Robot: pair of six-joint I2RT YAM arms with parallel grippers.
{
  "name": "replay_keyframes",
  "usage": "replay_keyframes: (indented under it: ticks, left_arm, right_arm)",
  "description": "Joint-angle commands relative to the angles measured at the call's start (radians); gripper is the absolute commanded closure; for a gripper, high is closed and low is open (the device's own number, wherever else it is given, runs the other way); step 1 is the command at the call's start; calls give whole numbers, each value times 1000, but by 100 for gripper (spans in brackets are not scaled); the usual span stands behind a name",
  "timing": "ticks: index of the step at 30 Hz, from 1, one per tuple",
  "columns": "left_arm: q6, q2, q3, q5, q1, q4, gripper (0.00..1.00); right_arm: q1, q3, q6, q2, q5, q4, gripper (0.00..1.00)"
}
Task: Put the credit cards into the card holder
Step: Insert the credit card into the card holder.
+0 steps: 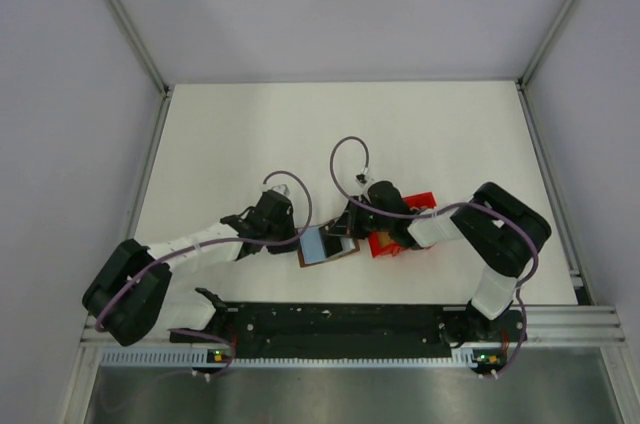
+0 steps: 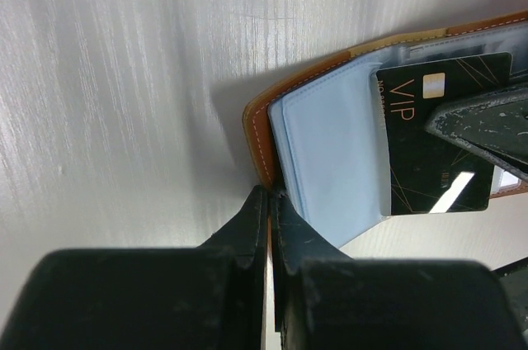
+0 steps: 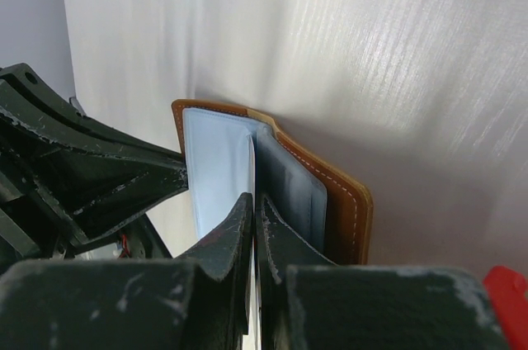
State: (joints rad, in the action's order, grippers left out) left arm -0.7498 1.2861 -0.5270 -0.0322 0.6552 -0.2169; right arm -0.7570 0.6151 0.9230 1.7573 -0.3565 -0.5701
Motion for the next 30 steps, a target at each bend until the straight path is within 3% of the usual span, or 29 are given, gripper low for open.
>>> replay_keyframes:
  ticks: [1,15,22,25,30]
  left_arm:
    - [-29,32,24,23,-6,-18,100]
    - [0,25,21,71,-8,-19,100]
    - [-36,21,28,94,-12,-39,100]
    - [-39,18,32,97,-17,-42,100]
    - [-25,15,36,69,-17,-15,100]
  right_arm:
    - [-11,-12,-3,-33,8,98,100]
    - [-41,113,-13,10,-32,308,100]
    - [-42,120,-33,-82,126,461,100]
    - [-42,103,-24,-108,162,461,100]
    - [-45,115,-12,-55,84,415,100]
